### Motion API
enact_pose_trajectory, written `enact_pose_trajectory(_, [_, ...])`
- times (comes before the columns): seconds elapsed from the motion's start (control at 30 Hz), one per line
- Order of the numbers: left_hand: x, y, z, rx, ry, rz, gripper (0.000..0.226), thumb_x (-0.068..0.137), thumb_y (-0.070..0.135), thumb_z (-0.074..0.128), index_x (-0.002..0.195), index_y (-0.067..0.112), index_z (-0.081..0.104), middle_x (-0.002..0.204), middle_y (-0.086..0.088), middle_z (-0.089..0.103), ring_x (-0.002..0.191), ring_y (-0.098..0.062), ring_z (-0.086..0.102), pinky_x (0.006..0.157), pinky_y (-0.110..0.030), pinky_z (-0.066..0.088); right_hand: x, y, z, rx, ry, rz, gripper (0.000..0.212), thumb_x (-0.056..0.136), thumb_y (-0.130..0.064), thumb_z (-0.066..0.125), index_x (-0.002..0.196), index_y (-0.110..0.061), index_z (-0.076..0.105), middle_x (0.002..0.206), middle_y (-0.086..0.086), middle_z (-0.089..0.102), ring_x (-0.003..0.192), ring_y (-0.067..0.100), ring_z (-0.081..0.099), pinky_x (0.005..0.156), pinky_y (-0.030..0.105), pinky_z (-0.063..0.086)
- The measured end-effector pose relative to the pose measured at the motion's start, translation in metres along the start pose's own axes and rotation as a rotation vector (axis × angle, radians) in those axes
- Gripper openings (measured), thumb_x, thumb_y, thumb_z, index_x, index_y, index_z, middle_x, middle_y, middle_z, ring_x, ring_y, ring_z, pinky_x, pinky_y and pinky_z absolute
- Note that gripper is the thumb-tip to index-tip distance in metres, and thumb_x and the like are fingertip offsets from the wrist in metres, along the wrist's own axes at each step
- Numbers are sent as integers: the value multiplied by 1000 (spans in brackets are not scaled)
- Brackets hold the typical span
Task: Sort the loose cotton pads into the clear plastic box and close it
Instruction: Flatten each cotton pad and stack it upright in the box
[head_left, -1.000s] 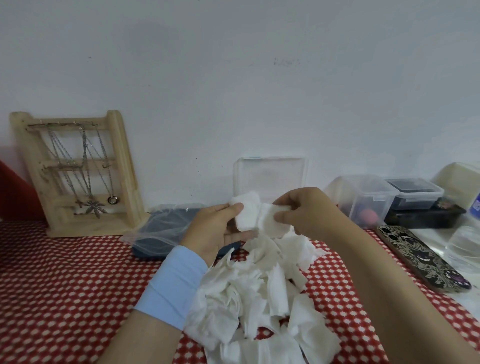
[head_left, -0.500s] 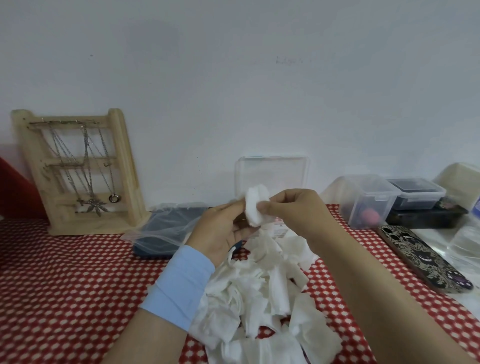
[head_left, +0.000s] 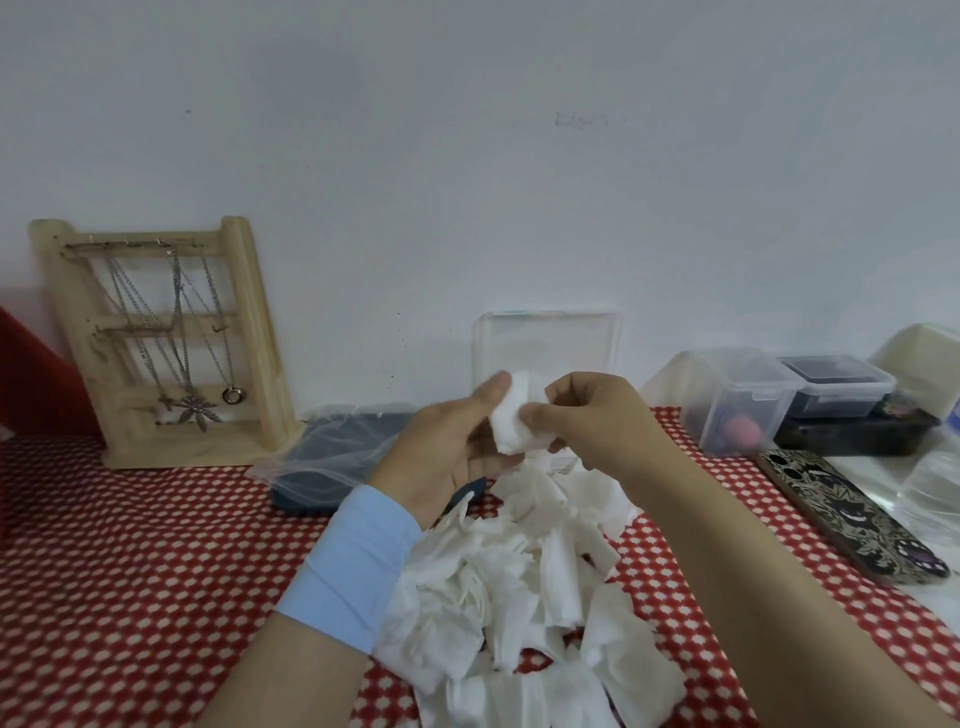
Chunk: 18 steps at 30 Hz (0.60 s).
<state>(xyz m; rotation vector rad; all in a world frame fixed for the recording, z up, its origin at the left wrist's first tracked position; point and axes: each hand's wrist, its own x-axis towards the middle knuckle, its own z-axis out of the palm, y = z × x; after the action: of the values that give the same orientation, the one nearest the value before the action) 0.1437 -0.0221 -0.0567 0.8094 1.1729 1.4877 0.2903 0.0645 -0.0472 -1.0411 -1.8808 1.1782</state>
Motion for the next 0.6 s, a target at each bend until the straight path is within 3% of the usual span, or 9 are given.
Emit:
enact_pose_trajectory(0.17, [-2,-2,-3,152,18,52,22,91,-2,67,111,6,70,108,-13,76,98,-26,75,81,-34,62,2,0,-7,161,-129,70,34,84,-26,80,116,-20,71,95,1,78,85,19,75,71,35,61])
enact_pose_trajectory(0.23, [-3,-1,-3,128,14,36,21,92,-4,65,109,7,69,106,-14,76,95,-26,76,77,-33,63,2,4,-12,184,-186,84,23,87,-25,77,109,-17,77,96,2,79,92,21,75,91,41,59])
enact_pose_trajectory(0.3, [-4,1,-2,90,21,28,18,96,8,63,114,4,68,107,-15,76,96,-27,75,78,-36,63,3,6,-14,213,-220,102,21,89,-25,76,105,-12,78,99,5,79,99,25,74,99,43,56])
enact_pose_trajectory(0.37, [-1,5,2,112,76,47,23,99,21,62,113,4,69,109,-15,76,96,-26,75,78,-38,63,6,5,-14,294,-258,112,24,91,-21,73,109,-4,74,104,10,78,102,28,74,99,44,56])
enact_pose_trajectory(0.47, [16,18,7,220,159,103,25,100,26,61,111,6,70,108,-11,75,95,-24,75,79,-36,63,18,-6,-18,392,-292,116,25,94,-17,70,114,-3,70,107,12,77,99,27,74,94,42,58])
enact_pose_trajectory(0.6, [42,38,15,306,139,128,27,100,28,61,110,5,70,106,-11,74,90,-21,74,72,-29,62,41,-19,-32,310,-321,145,26,91,-18,74,111,-2,72,98,7,78,81,18,73,87,38,59])
